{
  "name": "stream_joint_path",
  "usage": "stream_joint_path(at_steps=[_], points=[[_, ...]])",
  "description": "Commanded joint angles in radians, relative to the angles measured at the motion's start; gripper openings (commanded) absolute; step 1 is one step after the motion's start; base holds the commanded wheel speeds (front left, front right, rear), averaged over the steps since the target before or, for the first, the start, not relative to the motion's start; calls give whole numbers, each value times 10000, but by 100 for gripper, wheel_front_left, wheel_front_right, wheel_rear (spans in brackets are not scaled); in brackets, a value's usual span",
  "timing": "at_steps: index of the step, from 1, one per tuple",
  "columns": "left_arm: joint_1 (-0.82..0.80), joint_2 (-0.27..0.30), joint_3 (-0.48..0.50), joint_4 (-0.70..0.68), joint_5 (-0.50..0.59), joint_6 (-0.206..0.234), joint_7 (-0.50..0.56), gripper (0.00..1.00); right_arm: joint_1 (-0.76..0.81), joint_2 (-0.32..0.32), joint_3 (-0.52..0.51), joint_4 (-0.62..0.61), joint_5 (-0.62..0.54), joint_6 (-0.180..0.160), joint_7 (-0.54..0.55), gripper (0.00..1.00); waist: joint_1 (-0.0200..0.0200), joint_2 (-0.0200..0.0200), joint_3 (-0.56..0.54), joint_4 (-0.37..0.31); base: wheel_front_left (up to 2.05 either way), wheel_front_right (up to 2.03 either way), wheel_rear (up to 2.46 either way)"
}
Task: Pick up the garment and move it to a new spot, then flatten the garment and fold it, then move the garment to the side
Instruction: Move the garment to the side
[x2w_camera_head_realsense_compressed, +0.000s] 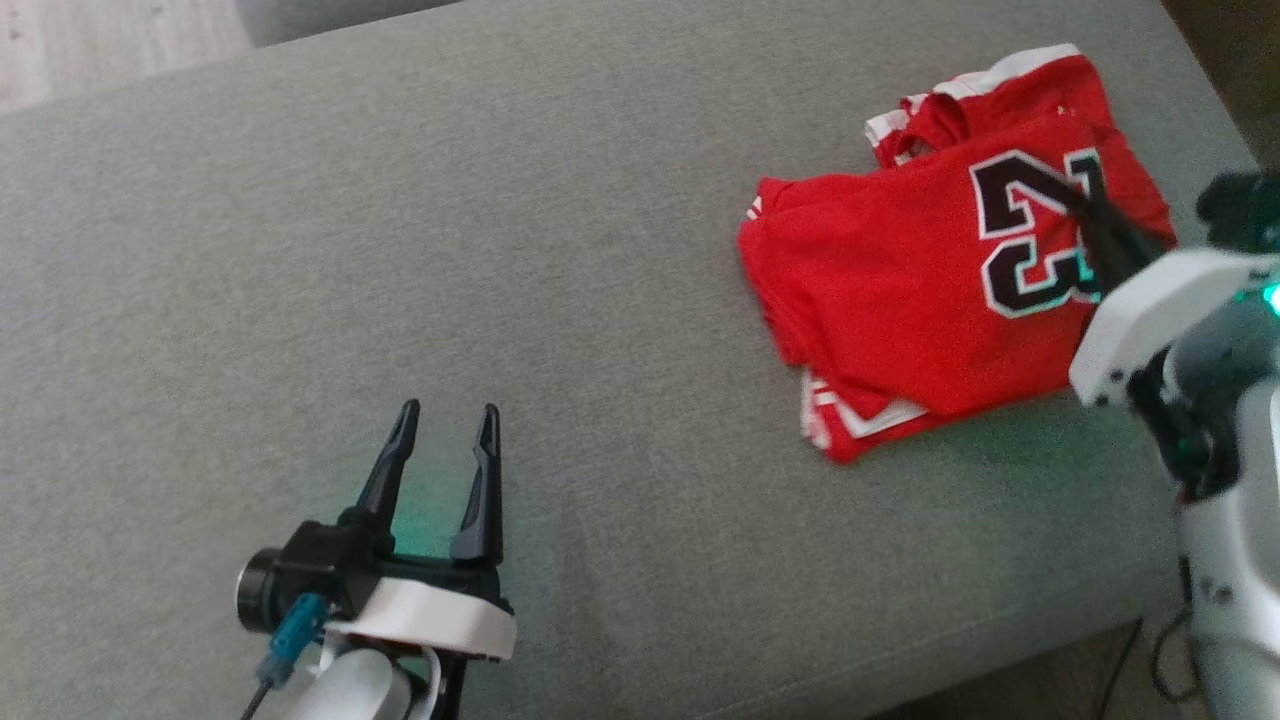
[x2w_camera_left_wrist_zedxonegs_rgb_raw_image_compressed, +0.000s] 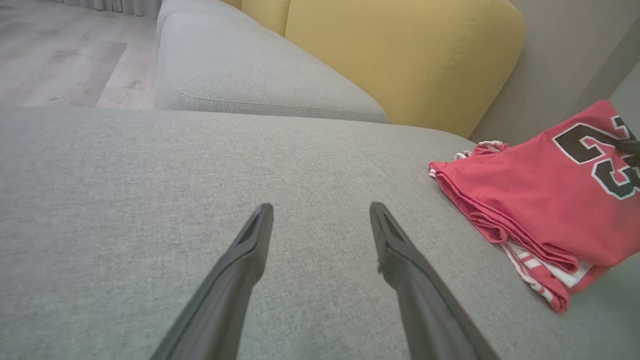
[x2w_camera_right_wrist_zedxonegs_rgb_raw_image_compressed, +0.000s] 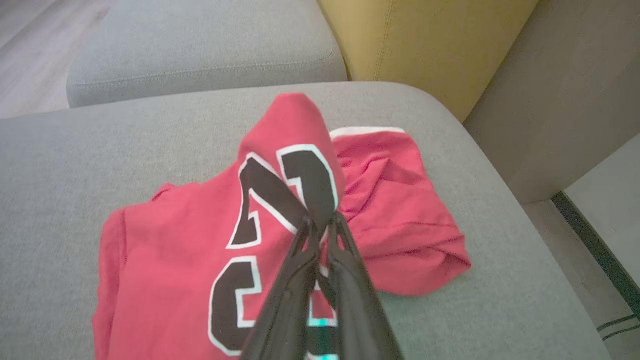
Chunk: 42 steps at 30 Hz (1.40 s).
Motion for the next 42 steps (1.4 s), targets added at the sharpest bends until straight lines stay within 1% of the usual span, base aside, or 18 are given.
stream_joint_path(at_steps=[1, 3, 6, 12, 17, 18, 19, 20, 23, 24, 25, 28, 33, 40, 41, 42], points=[[-291, 204, 385, -348, 92, 31, -48, 100, -564, -124, 76, -323, 29, 65, -115, 0, -3, 0, -46, 139, 0, 0, 0], [-268, 233, 418, -393, 93, 61, -59, 100, -934, -216, -68, 9, -4, 65, -84, 0, -3, 0, -99, 355, 0, 0, 0], [-215, 290, 471, -506, 95, 119, -71, 100, -1471, -521, -441, 565, -183, 65, -107, 0, -3, 0, -144, 753, 0, 0, 0], [-150, 379, 570, -773, 99, 258, -74, 100, -2132, -1180, -1824, 1568, -807, 65, -133, 0, -3, 0, -43, 1549, 0, 0, 0], [-102, 469, 578, -917, 113, 311, -48, 100, -2237, -1494, -2830, 2089, -1513, 65, -412, 0, -3, 0, 124, 1893, 0, 0, 0], [-108, 479, 573, -937, 114, 313, -40, 100, -2249, -1513, -3070, 2187, -1677, 65, -562, 19, -3, 0, 149, 1933, 0, 0, 0], [-113, 486, 569, -948, 112, 313, -36, 100, -2228, -1511, -3254, 2313, -1858, 65, -642, 65, -3, 0, 159, 1964, 0, 0, 0], [-109, 489, 560, -960, 114, 322, -32, 100, -2198, -1491, -3371, 2388, -2052, 65, -738, 100, -3, 0, 159, 1984, 0, 0, 0], [-98, 496, 546, -972, 108, 351, -15, 100, -2132, -1212, -3804, 2553, -2439, 65, -1034, 100, -3, 0, 116, 2010, 0, 0, 0], [-98, 496, 546, -972, 108, 351, -15, 100, -2132, -1212, -3804, 2553, -2439, 65, -1034, 100, -3, 0, 116, 2010, 0, 0, 0], [-85, 500, 541, -965, 97, 372, -7, 100, -2067, -1017, -3949, 2603, -2661, 65, -1233, 100, -3, 0, 44, 2008, 0, 0, 0], [-70, 508, 543, -945, 78, 383, 0, 100, -1972, -823, -3883, 2610, -2750, 65, -1397, 100, -3, 0, -65, 2006, 0, 0, 0], [39, 541, 634, -940, 3, 439, -26, 100, -1719, -496, -3263, 2297, -2561, 65, -1890, 100, -3, 0, -473, 2055, 0, 0, 0], [402, 494, 1010, -923, -296, 580, -105, 100, -1061, -33, -2159, 1223, -2094, 65, -3069, 100, -3, 0, -1370, 2437, 0, 0, 0], [483, 471, 1074, -901, -354, 607, -115, 100, -893, 75, -2042, 1089, -2008, 65, -3286, 100, -3, 0, -1555, 2537, 0, 0, 0], [684, 457, 1204, -835, -448, 686, -133, 100, -464, 417, -1829, 794, -1826, 65, -3681, 100, -3, 0, -1876, 2706, 0, 0, 0]])
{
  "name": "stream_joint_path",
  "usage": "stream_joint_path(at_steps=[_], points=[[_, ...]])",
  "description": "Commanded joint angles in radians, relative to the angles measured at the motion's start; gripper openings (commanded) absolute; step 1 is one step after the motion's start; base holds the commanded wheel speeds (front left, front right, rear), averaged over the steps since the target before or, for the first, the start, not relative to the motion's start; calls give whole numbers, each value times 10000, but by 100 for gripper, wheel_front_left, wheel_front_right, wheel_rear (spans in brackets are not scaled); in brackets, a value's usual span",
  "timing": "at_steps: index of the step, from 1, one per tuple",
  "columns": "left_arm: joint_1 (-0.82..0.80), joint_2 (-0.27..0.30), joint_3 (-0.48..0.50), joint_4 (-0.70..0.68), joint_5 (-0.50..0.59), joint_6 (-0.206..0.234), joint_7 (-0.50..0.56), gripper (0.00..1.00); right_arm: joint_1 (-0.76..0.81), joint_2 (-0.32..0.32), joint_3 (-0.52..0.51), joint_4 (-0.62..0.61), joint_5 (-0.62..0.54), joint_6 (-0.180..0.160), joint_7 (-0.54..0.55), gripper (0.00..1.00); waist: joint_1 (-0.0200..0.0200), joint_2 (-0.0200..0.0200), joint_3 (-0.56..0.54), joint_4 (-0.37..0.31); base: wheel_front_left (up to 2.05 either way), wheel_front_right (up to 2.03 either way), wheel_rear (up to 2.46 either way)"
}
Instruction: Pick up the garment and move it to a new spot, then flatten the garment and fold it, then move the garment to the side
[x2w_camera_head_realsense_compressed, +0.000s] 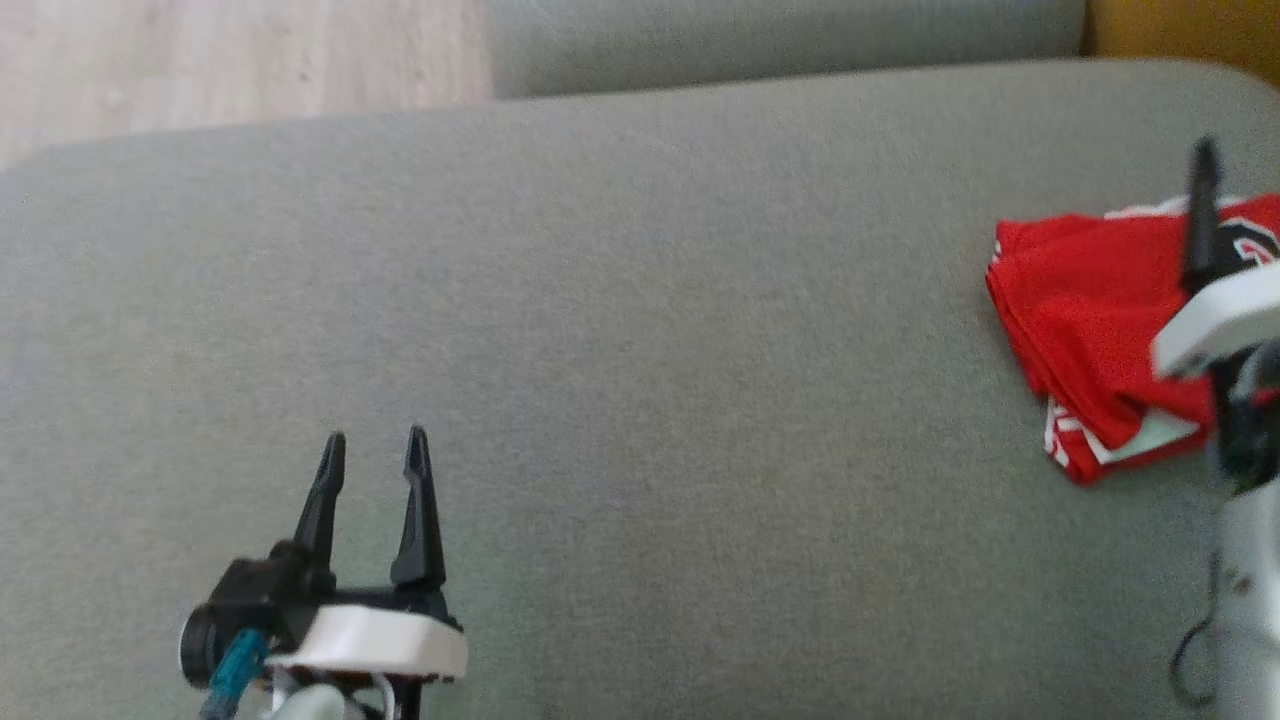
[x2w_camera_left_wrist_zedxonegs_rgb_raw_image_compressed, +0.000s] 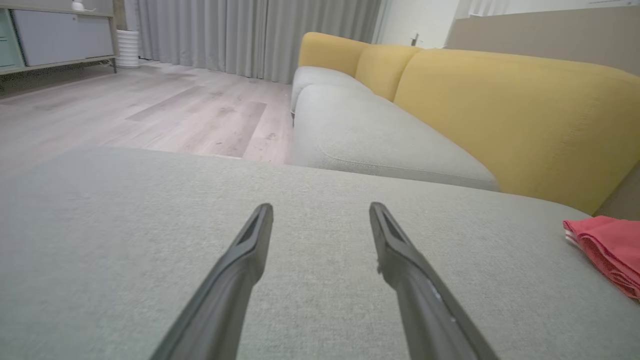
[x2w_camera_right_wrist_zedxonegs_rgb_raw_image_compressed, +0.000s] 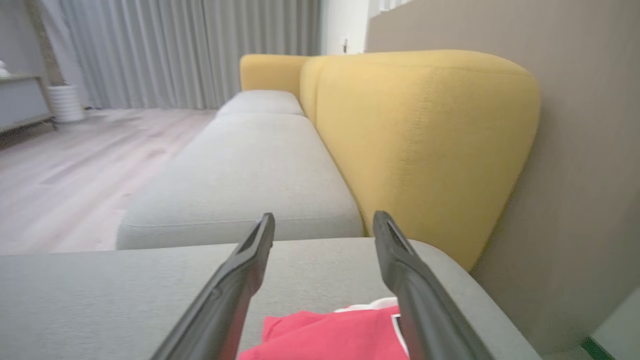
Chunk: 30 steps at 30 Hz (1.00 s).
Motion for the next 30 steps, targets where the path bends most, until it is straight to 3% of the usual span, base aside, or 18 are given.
stream_joint_path(at_steps=[1, 8, 15, 30], points=[[-77, 145, 462, -211, -42, 85, -124, 100, 184, 109, 296, -463, 63, 67, -220, 100, 1, 0, -490, 356, 0, 0, 0], [649, 124, 608, 93, -257, 199, -152, 100, 2367, 905, 892, -1274, 112, 67, -1618, 100, 1, 0, -1234, 873, 0, 0, 0], [1061, 98, 521, 438, -323, 186, -162, 100, 4199, 1061, 1502, -1593, 1010, 67, -2700, 100, 1, 0, -1521, 1080, 0, 0, 0], [1117, 0, 252, 711, -147, 52, -182, 100, 5586, 1066, 2652, -1406, 1492, 67, -3008, 100, 1, 0, -1711, 1062, 0, 0, 0]])
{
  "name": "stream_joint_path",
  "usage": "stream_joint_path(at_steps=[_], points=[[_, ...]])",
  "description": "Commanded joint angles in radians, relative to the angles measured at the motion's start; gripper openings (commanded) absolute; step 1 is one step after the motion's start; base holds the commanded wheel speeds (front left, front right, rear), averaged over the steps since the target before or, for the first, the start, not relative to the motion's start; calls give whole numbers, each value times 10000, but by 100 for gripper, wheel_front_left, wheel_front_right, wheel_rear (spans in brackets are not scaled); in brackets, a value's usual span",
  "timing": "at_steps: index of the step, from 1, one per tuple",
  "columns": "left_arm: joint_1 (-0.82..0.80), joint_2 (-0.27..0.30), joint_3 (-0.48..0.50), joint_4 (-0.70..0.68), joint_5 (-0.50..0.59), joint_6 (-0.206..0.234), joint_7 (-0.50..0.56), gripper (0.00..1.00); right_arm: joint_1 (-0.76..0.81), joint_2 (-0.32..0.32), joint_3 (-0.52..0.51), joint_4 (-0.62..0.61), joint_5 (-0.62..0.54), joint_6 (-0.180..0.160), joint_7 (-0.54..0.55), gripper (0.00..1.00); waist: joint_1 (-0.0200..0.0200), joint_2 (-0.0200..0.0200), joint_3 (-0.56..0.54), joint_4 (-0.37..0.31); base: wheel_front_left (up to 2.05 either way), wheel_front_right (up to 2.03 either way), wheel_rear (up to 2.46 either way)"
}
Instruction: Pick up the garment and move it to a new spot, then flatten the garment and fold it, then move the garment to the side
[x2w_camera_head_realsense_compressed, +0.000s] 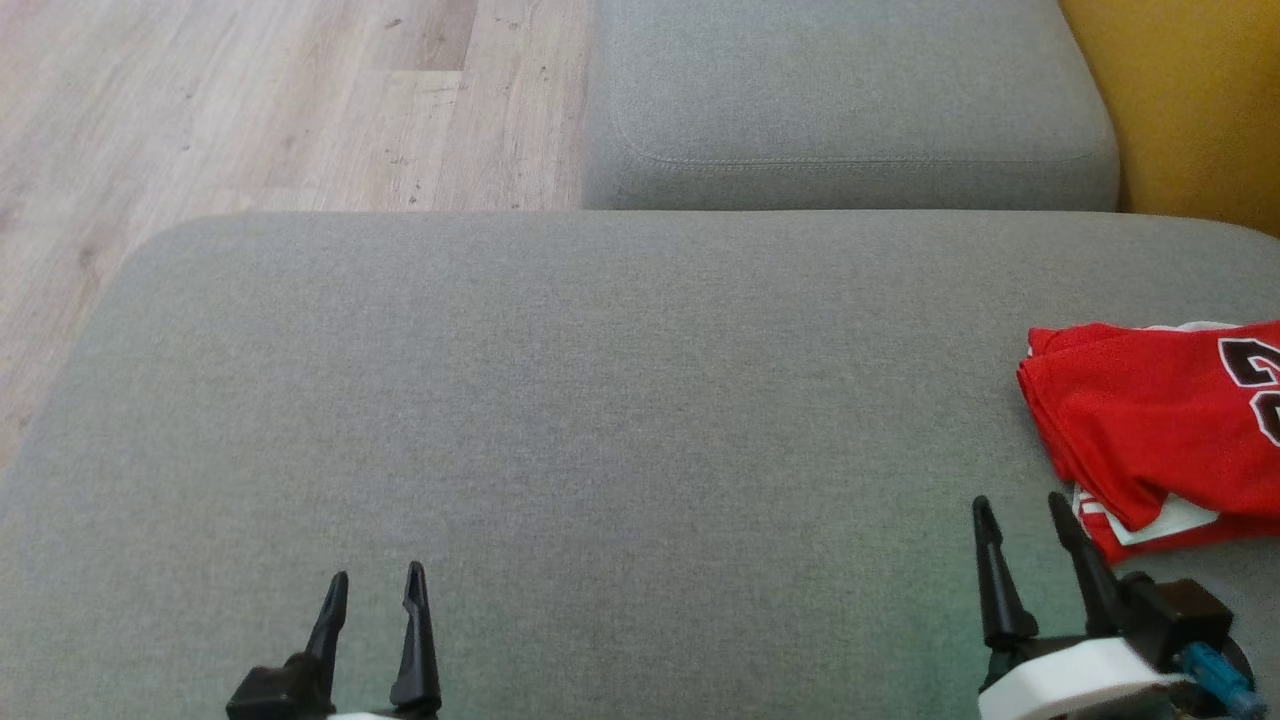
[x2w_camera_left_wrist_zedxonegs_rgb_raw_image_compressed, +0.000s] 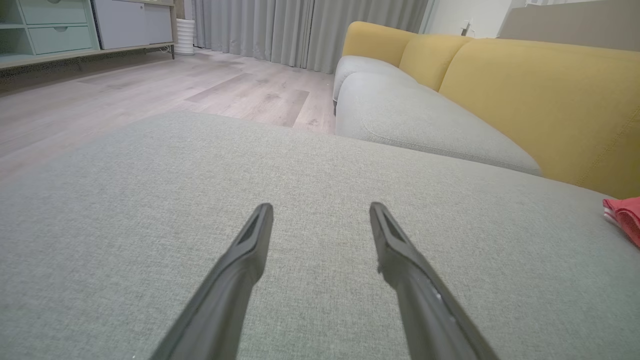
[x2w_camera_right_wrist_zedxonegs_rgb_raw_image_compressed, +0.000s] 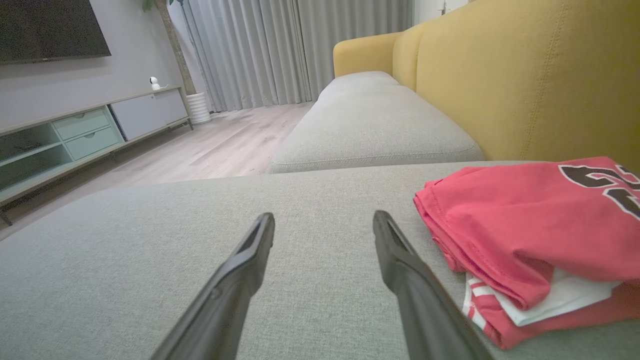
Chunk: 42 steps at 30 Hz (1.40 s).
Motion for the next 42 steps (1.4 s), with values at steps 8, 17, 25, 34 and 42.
stream_joint_path(at_steps=[8, 17, 25, 34, 42], points=[[-437, 28, 335, -192, 110, 24, -109, 100, -104, -69, 458, -202, 66, 65, -52, 100, 0, 0, 0, -94, 0, 0, 0], [182, -172, -12, 556, -47, -33, 40, 0, 253, -2, 231, 747, 159, -11, 36, 0, 0, 0, 32, -143, 0, 0, 0], [52, -305, 371, 574, -700, -297, 253, 0, 79, -60, 195, 745, 1152, -6, 168, 0, 0, 0, 73, -192, 0, 0, 0], [-111, -458, 806, 624, -1428, -606, 495, 0, -120, -112, 147, 749, 2249, 0, 319, 0, 0, 0, 118, -248, 0, 0, 0], [-252, -597, 1196, 663, -2071, -879, 713, 0, -292, -149, 94, 745, 3214, 5, 461, 0, 0, 0, 158, -297, 0, 0, 0]])
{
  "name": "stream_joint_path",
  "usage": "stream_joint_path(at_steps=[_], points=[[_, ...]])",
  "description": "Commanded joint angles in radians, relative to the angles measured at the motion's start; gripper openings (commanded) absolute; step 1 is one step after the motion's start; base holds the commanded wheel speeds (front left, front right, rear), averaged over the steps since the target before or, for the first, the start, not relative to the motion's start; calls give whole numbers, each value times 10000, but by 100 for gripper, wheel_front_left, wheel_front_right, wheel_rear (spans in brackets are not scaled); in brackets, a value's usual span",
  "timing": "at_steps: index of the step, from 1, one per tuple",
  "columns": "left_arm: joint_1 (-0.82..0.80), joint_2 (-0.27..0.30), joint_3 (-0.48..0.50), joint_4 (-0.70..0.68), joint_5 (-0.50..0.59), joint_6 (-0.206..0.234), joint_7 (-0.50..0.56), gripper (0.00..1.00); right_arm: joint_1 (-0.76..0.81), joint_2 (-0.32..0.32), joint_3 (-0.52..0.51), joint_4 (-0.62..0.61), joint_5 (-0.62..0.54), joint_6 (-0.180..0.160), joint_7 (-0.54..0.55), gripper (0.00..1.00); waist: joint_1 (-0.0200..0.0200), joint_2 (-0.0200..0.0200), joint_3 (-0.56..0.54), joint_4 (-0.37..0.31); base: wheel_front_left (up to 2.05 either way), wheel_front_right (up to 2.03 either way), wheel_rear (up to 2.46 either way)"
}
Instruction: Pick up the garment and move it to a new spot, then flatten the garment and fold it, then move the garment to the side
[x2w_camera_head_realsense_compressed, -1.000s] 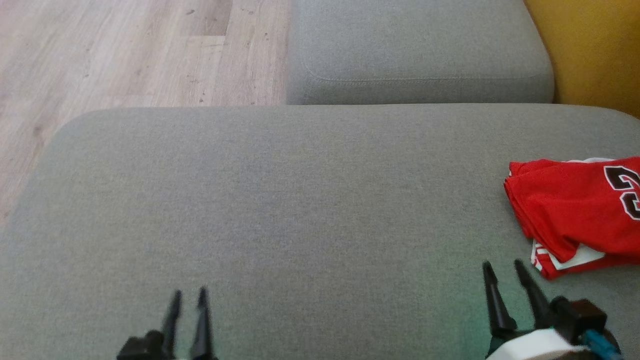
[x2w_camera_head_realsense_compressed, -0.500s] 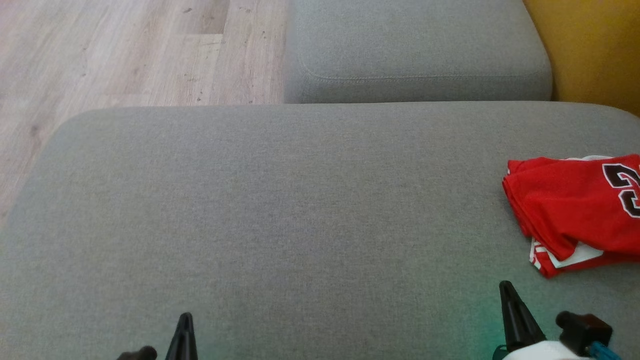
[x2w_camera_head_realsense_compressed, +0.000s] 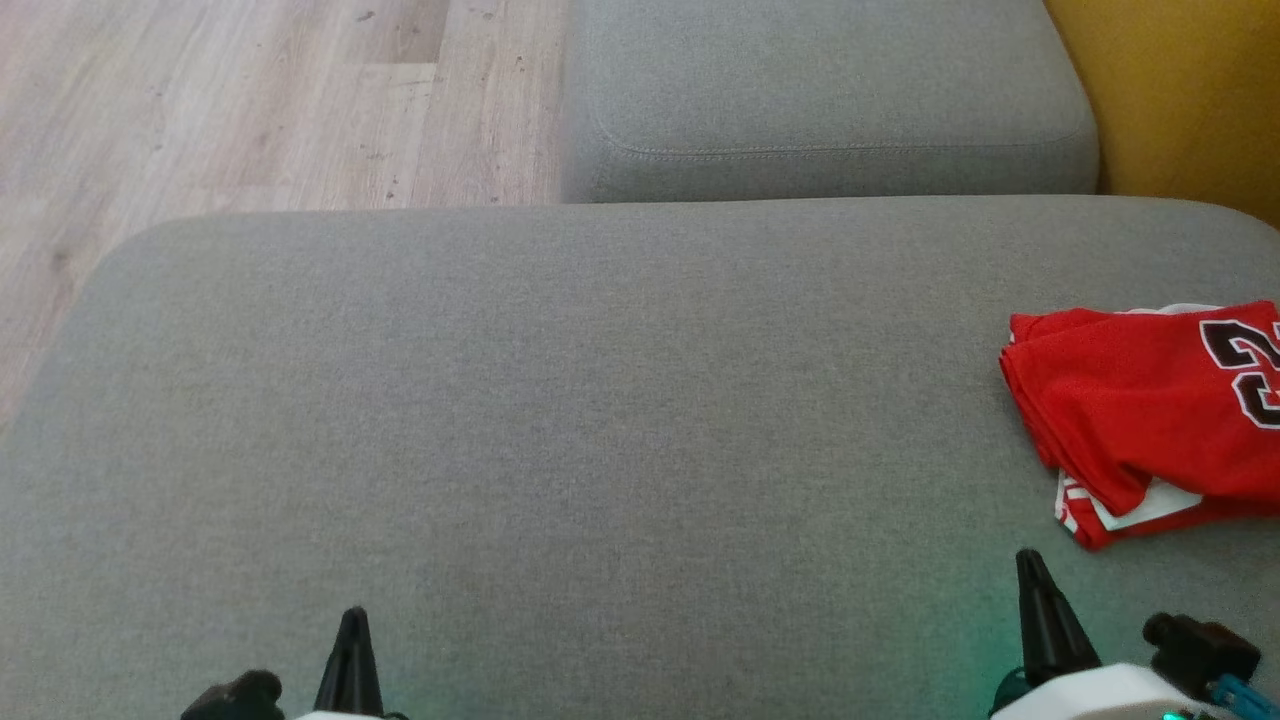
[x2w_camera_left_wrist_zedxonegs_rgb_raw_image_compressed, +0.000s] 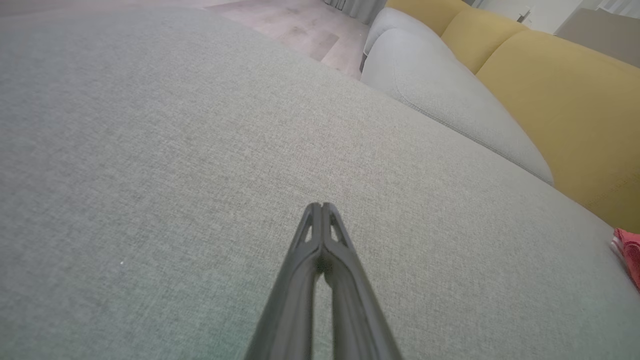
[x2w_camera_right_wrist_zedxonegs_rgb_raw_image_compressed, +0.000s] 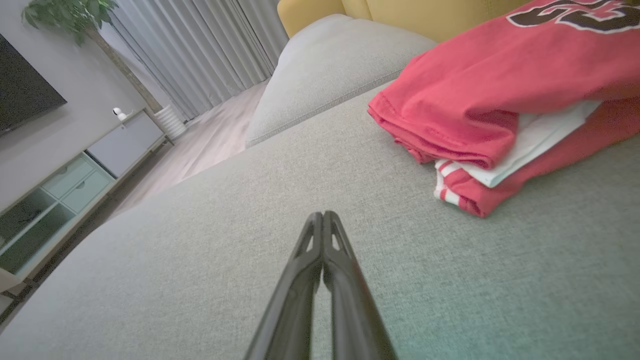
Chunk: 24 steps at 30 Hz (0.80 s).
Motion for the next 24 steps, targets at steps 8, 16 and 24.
stream_joint_path(at_steps=[8, 16, 24], points=[[-573, -99, 608, -227, -681, -305, 254, 0, -683, -169, -64, -315, 1048, 22, 138, 0, 0, 0, 38, -46, 0, 0, 0], [-704, -243, 1005, -218, -1319, -574, 477, 0, -853, -195, -132, -319, 2001, 27, 293, 0, 0, 0, 79, -95, 0, 0, 0], [-853, -408, 1455, -200, -2034, -877, 730, 0, -1046, -218, -217, -323, 3066, 33, 473, 0, 0, 0, 125, -151, 0, 0, 0]])
